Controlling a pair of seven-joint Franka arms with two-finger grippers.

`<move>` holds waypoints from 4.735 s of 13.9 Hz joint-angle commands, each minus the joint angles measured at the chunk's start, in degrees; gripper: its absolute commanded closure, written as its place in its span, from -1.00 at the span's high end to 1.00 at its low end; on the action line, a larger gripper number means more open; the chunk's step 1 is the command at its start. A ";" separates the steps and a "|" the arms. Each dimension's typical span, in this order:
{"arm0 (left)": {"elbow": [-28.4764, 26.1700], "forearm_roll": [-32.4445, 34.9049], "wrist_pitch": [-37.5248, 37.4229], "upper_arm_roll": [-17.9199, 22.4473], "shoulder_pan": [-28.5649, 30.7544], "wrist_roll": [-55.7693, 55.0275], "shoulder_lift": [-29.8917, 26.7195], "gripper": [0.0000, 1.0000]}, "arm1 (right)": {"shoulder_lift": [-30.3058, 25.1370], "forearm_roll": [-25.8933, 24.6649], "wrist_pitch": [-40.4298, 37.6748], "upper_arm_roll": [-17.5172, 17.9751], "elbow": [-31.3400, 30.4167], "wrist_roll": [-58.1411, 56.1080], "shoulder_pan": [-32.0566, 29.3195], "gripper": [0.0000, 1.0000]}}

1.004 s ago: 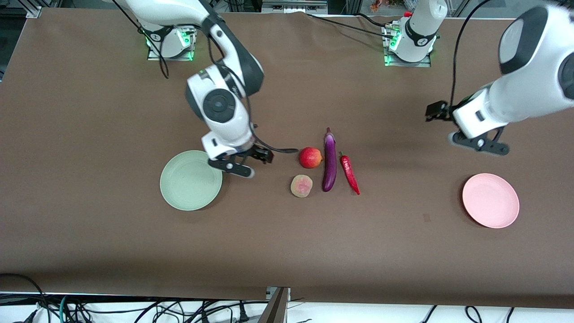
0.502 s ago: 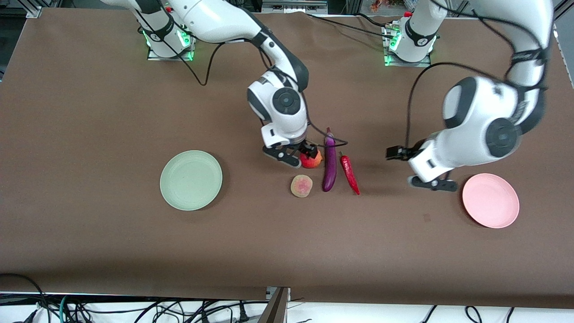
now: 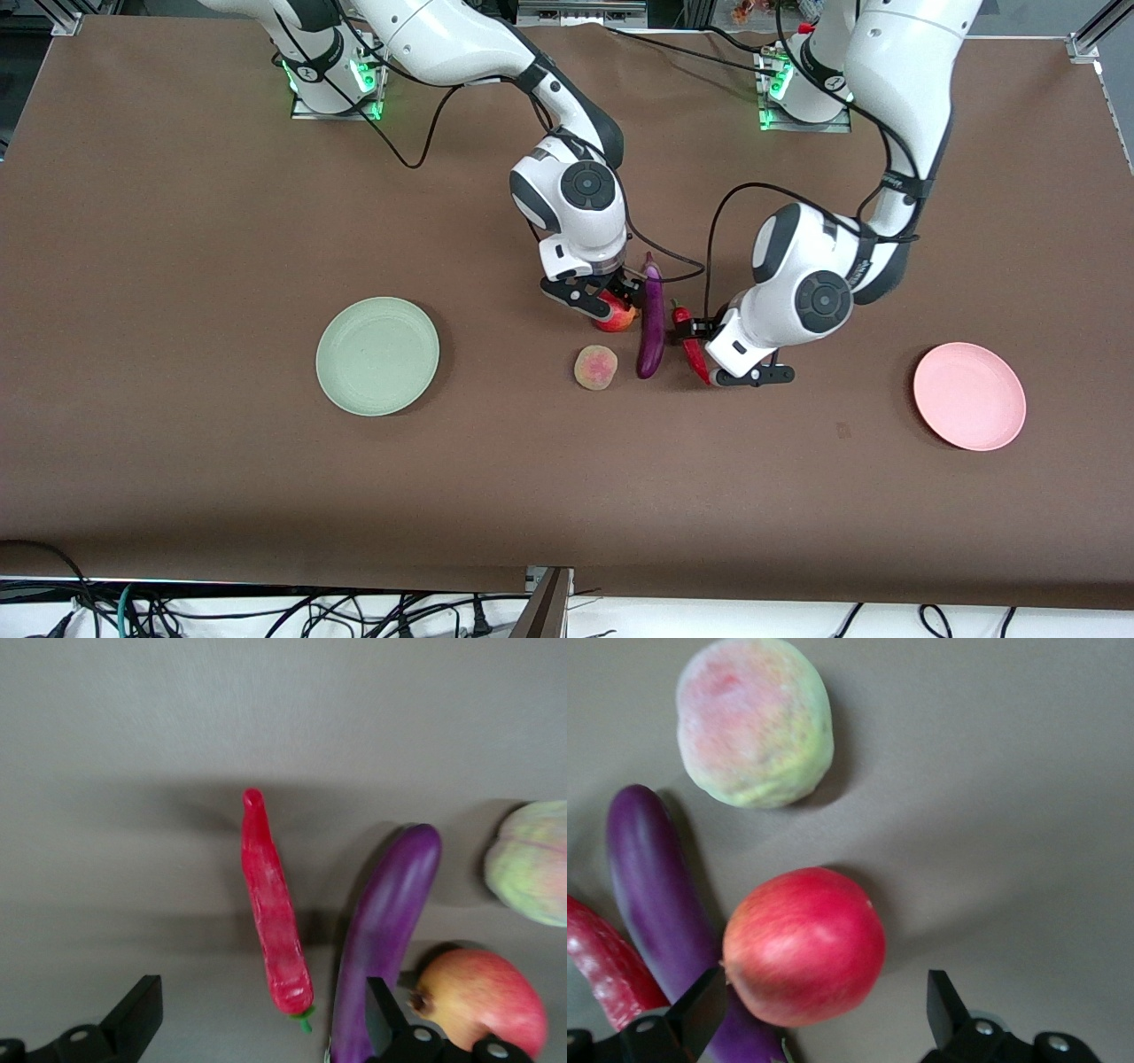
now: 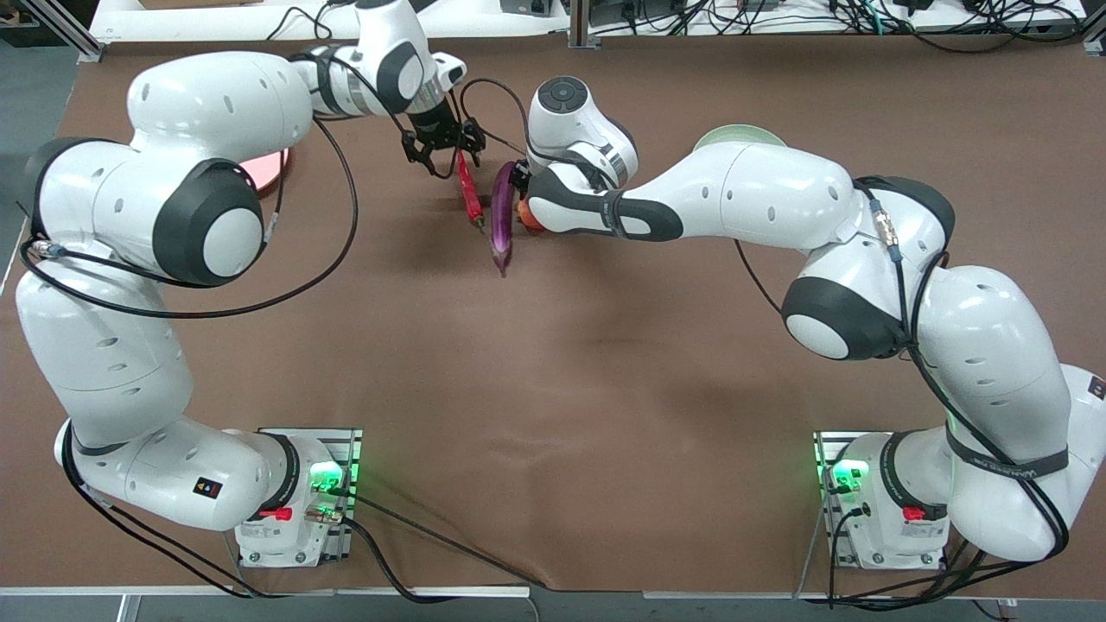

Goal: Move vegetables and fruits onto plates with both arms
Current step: 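Grasp the apple with the right gripper while the left gripper grasps the chili, then carry the apple to the green plate while the left gripper lifts the chili, then drop the apple on the green plate while the left gripper carries chili, then grasp the pale peach with the right gripper while the left gripper releases chili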

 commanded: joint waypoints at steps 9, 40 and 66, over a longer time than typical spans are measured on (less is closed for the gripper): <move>-1.11 -9.49 2.48 0.26 -0.34 -2.32 0.94 1.00 | 3.93 -0.86 5.60 -0.15 3.25 2.58 0.32 0.99; -1.29 -0.71 0.77 1.13 -0.96 -1.44 1.40 -0.81 | -15.58 3.25 -16.78 -3.49 -14.79 -54.73 -27.27 0.99; 2.93 31.31 -0.84 -3.86 28.57 51.38 -0.81 1.00 | 10.01 2.31 7.39 -2.44 11.77 -4.53 -6.35 -0.08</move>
